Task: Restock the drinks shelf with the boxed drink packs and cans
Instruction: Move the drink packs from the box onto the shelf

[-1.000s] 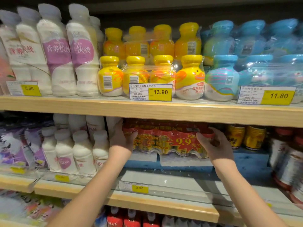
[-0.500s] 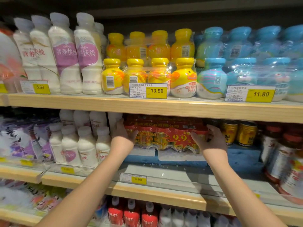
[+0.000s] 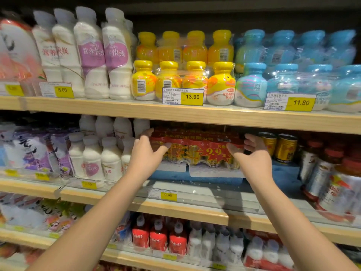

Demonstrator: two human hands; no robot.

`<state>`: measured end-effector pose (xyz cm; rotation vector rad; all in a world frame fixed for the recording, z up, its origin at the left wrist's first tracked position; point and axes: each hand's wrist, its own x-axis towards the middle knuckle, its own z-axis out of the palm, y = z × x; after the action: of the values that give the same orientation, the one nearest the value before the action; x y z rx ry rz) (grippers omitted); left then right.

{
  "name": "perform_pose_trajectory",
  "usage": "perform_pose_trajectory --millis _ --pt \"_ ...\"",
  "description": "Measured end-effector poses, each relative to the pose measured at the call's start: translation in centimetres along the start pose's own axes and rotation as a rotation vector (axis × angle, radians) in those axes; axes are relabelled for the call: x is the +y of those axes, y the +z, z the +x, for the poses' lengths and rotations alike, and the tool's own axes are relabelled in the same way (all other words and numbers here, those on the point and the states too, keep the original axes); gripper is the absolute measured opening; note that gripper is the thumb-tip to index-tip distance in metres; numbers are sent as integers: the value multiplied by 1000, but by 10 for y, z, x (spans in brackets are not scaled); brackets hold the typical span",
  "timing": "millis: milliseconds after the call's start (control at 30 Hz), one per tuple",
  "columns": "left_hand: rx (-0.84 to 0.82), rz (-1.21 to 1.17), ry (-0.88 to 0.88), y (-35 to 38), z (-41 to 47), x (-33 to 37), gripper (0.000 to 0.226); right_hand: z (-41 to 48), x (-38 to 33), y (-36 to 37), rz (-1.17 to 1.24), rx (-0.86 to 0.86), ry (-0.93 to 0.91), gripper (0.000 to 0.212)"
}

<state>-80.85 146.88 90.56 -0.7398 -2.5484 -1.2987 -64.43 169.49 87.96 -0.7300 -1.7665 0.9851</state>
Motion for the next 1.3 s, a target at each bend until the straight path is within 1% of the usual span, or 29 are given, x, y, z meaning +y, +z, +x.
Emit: perform_pose_trajectory --millis 67,167,200,300,433,633,833,1067,1200,1300 --pt "-18 -30 70 -14 -11 -4 52 -17 -17 -1 -26 2 -45 69" --pt "-11 -160 165 -36 -26 -16 71 -49 -42 2 -50 -11 -96 69" --pt "-5 -199 193 -44 -31 -19 73 -60 -51 4 -54 -17 -103 70" --pt "-7 -259 258 -69 -40 -32 71 -94 -76 9 -28 -31 -99 70" --pt "-19 -314 298 -106 -53 -49 70 -144 -110 15 -5 -21 -110 68" --pt "-122 -396 349 -148 -93 -85 72 -226 -138 28 14 -36 -84 64" --pt "-205 -454 319 -165 -131 -124 71 -294 -139 47 44 -99 -33 65" --pt "-254 -447 229 -166 -148 -164 78 -318 -121 61 49 -156 23 65" --pt "-309 -426 154 -150 -165 -195 82 -331 -84 70 23 -197 74 68" --pt "-363 -399 70 -125 -185 -234 76 -354 -41 80 12 -260 148 67"
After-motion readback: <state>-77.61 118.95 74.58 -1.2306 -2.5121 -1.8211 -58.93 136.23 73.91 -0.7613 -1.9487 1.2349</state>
